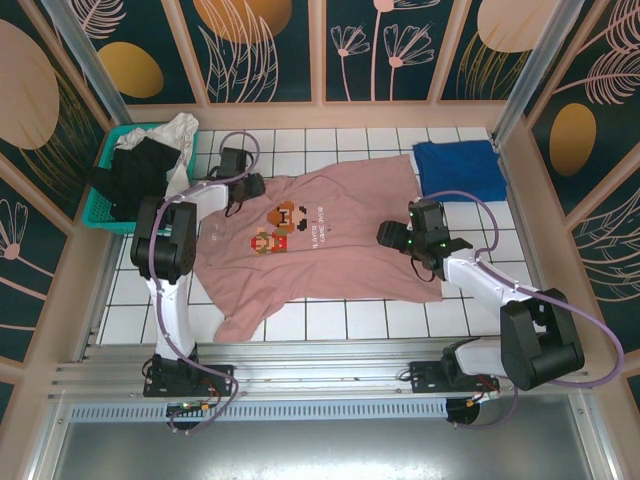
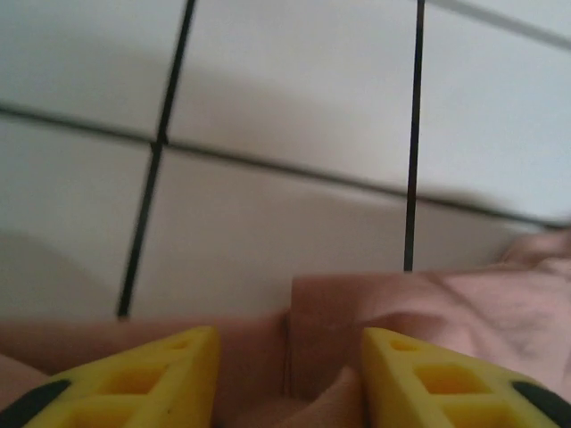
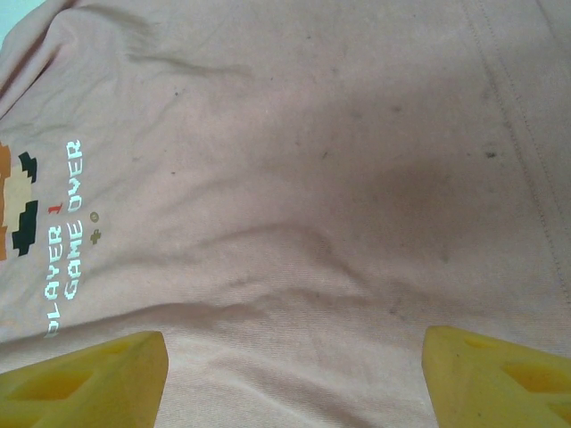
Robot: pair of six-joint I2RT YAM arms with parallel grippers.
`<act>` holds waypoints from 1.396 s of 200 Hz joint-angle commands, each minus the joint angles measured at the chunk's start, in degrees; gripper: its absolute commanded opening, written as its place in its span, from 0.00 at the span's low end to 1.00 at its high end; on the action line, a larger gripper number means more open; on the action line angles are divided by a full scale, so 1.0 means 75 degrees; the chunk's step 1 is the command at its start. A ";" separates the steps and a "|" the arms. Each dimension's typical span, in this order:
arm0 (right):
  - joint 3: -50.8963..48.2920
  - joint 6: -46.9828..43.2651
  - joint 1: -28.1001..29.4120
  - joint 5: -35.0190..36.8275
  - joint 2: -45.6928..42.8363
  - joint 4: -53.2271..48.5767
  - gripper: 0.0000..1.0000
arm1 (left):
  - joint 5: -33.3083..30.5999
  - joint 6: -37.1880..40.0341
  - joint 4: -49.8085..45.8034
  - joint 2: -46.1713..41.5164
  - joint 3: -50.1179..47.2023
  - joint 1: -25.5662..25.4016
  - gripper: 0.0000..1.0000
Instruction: Fold and stack the t-shirts
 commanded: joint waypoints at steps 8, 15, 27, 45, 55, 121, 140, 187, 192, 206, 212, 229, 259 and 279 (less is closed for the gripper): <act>-0.0033 -0.0147 0.0060 0.0081 -0.0011 0.0118 0.75 | 0.0063 0.0398 -0.0383 -0.0675 -0.0244 -0.0199 0.23; -0.0045 -0.0147 0.0064 0.0102 0.0010 0.0121 0.75 | 0.0109 0.0428 -0.0424 -0.0783 -0.0292 -0.0223 0.13; -0.0067 -0.0139 0.0057 0.0151 0.0036 0.0142 0.75 | 0.0035 0.0489 -0.0492 -0.1081 -0.0427 -0.0284 0.06; -0.0113 -0.0136 0.0062 0.0128 0.0093 0.0202 0.75 | -0.0143 0.0580 -0.0247 -0.1800 -0.1061 -0.0438 0.05; -0.0118 -0.0144 0.0063 0.0095 0.0139 0.0223 0.75 | -0.0119 0.0555 0.0002 -0.2247 -0.1634 -0.0541 0.05; 0.0075 -0.0252 0.0053 0.0024 0.0538 0.0238 0.75 | 0.0252 -0.0207 0.0735 -0.3986 -0.4373 -0.0788 0.51; 0.0161 -0.0265 0.0059 -0.0029 0.0580 0.0237 0.75 | 0.0001 -0.0169 0.0624 -0.3887 -0.3912 -0.0792 0.63; -0.0035 -0.0212 0.0075 -0.0001 0.0333 0.0292 0.75 | -0.0624 -0.0051 -0.0240 -0.1968 -0.1653 -0.0790 0.61; -0.0053 -0.0209 0.0073 0.0000 0.0309 0.0275 0.75 | -0.0677 -0.0069 -0.0366 -0.1796 -0.1504 -0.0797 0.61; -0.0119 -0.0219 0.0071 0.0029 0.0242 0.0247 0.75 | -0.0552 -0.0087 -0.0333 -0.1495 -0.1366 -0.0782 0.59; -0.0146 -0.0229 0.0061 0.0044 0.0216 0.0247 0.75 | -0.0469 -0.0086 -0.0287 -0.1424 -0.1342 -0.0789 0.58; -0.0173 -0.0264 0.0045 0.0070 0.0178 0.0217 0.75 | -0.0401 -0.0087 -0.0204 -0.1217 -0.1293 -0.0789 0.55; -0.0150 -0.0306 0.0045 0.0082 0.0148 0.0203 0.75 | -0.0610 0.0003 -0.0385 -0.0776 -0.0840 -0.0796 0.44; -0.0161 -0.0323 0.0036 0.0078 0.0131 0.0211 0.75 | -0.0780 0.0043 -0.0398 -0.0574 -0.0573 -0.0788 0.40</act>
